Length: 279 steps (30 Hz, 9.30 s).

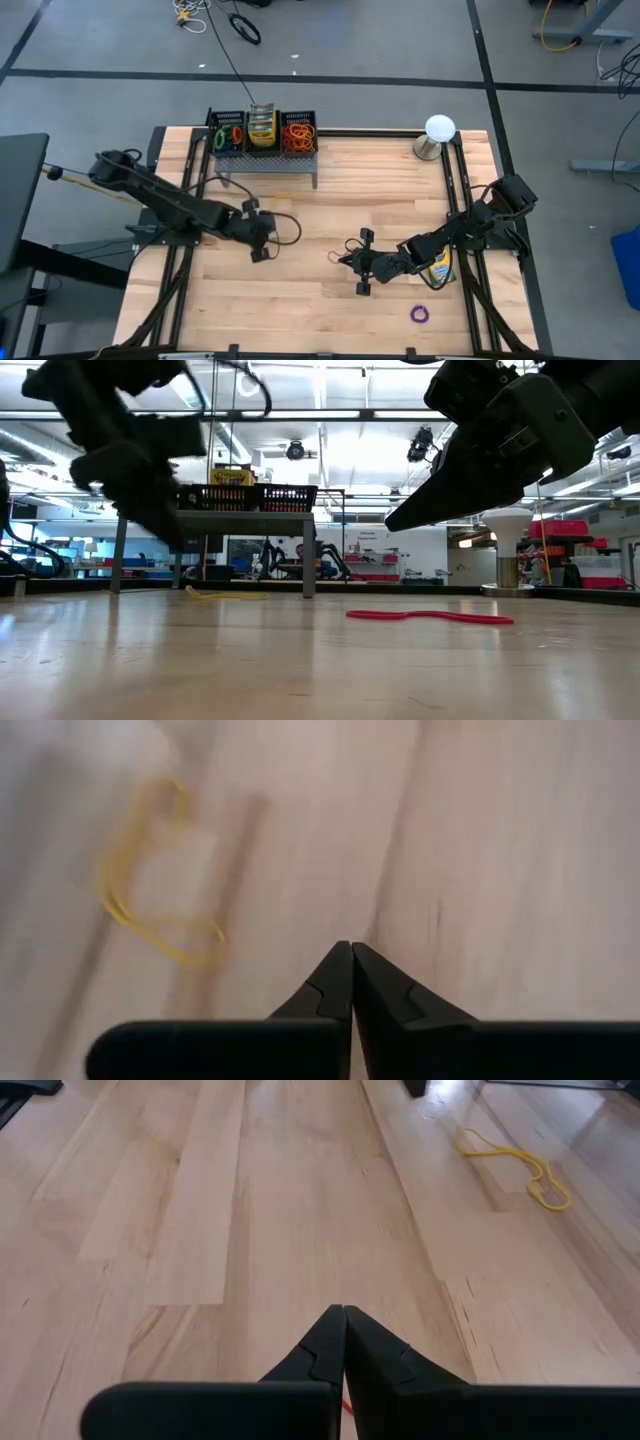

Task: Pick & Place Office Desk Supplies
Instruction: Put the yellow rubber band into the right black bin, then put the red rubber band into the right black bin

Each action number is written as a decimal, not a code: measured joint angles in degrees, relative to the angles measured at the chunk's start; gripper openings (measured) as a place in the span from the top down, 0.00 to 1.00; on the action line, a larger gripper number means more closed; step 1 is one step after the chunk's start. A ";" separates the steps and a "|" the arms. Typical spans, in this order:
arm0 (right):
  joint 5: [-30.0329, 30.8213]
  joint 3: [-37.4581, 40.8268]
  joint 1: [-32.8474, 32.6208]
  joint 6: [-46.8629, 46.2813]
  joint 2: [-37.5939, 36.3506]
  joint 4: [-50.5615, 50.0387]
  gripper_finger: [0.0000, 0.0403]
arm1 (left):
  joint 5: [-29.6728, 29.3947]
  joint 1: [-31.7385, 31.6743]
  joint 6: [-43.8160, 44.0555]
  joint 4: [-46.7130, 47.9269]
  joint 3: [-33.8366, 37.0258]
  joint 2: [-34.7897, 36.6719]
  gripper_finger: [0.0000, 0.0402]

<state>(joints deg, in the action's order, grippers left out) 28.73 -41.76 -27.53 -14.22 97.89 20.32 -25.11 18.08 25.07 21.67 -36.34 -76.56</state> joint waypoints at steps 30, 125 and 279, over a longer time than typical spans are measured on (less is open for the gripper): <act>-0.02 0.00 0.76 0.09 0.00 0.43 0.97 | -8.77 -9.32 -40.68 0.05 -0.51 -13.42 0.79; 0.00 0.02 0.74 1.08 0.00 0.89 0.97 | 11.20 -18.03 -3.16 12.30 -9.48 -15.60 0.60; -7.33 -18.62 5.22 -20.85 7.57 -44.49 0.96 | 3.13 -1.18 -32.36 -82.29 21.44 -1.02 0.96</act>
<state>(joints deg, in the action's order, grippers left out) 21.40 -60.38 -22.31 -35.07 105.45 -24.17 -21.98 16.91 -7.29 -60.62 -14.90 -77.58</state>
